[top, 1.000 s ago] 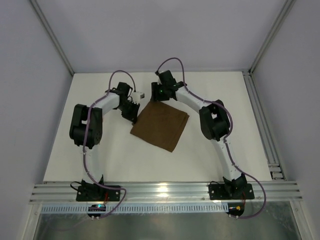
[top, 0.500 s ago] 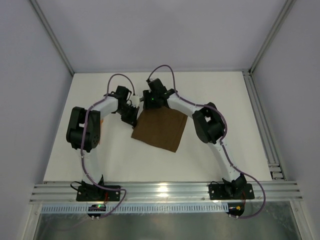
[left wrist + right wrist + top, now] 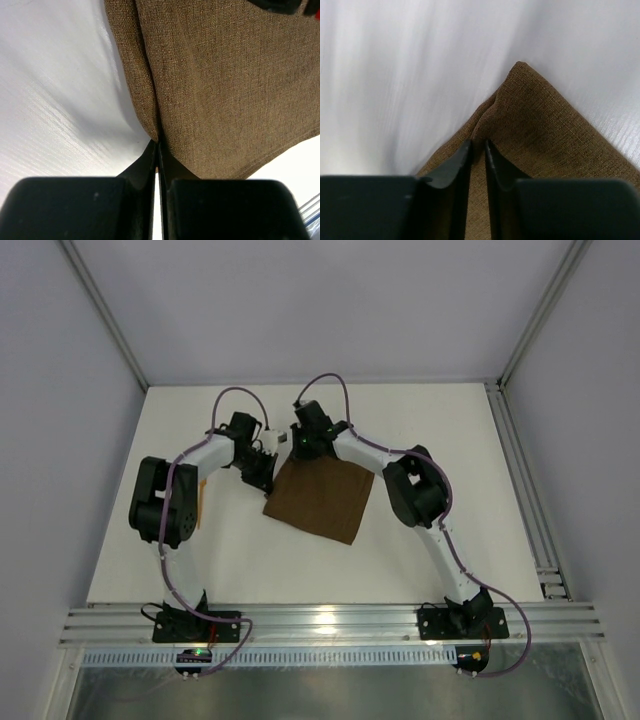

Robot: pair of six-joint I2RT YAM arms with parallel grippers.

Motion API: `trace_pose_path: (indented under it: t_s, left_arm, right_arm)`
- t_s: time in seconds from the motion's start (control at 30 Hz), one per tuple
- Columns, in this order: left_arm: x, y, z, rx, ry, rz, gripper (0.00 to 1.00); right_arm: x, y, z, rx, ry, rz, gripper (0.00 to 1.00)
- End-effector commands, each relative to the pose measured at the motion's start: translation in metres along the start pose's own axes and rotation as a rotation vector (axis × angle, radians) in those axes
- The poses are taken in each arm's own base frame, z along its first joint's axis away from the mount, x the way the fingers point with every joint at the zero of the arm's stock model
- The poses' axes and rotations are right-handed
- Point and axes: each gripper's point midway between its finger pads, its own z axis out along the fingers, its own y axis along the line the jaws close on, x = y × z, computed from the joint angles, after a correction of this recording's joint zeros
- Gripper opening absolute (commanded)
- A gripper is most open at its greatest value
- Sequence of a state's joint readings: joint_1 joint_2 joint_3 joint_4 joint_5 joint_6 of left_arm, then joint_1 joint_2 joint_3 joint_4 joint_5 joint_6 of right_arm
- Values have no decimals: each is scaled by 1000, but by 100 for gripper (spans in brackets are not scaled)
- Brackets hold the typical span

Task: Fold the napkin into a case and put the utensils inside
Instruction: Flatten out the square-folded napkin at the center of the board.

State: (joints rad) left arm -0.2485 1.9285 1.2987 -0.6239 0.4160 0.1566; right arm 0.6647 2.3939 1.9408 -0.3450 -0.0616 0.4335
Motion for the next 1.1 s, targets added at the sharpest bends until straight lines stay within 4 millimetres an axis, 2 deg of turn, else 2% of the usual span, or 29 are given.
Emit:
trace_pose_path:
  t_s: [0.0, 0.03, 0.07, 0.23, 0.4, 0.5, 0.77, 0.8, 0.87, 0.93, 1.03, 1.07]
  left_arm:
    - [-10, -7, -10, 1, -48, 25, 0]
    - [-8, -8, -9, 2, -43, 26, 0]
    - [-5, -8, -8, 2, -35, 26, 0]
    - [3, -10, -6, 6, -17, 32, 0]
    - [7, -12, -4, 10, -4, 43, 0]
    - [7, -13, -4, 11, -5, 45, 0]
    - [6, -9, -11, -27, -16, 62, 0]
    - [7, -7, -12, -45, -15, 61, 2]
    - [5, -3, -14, -68, -19, 61, 9]
    - [2, 3, -20, -120, -30, 58, 19]
    - [-5, 8, -36, -184, -61, 52, 27]
    - [-6, 12, -42, -219, -67, 54, 29]
  right_arm:
    - [-8, 1, 3, 4, -30, 35, 15]
    - [-8, 0, 5, 2, -31, 54, 5]
    - [-12, -4, 5, -1, -37, 71, 3]
    - [-36, -4, 0, -23, -100, 111, 3]
    - [-61, 5, -7, -39, -170, 129, 3]
    - [-62, 3, -1, -36, -170, 133, 3]
    - [-49, -6, 10, -6, -144, 125, 3]
    - [-48, -7, 11, -3, -143, 129, 4]
    - [-49, -7, 11, -4, -146, 134, 11]
    - [-49, -6, 11, -5, -144, 138, 31]
    - [-55, 2, 2, -22, -156, 105, 42]
    - [-67, 7, -10, -30, -182, 79, 44]
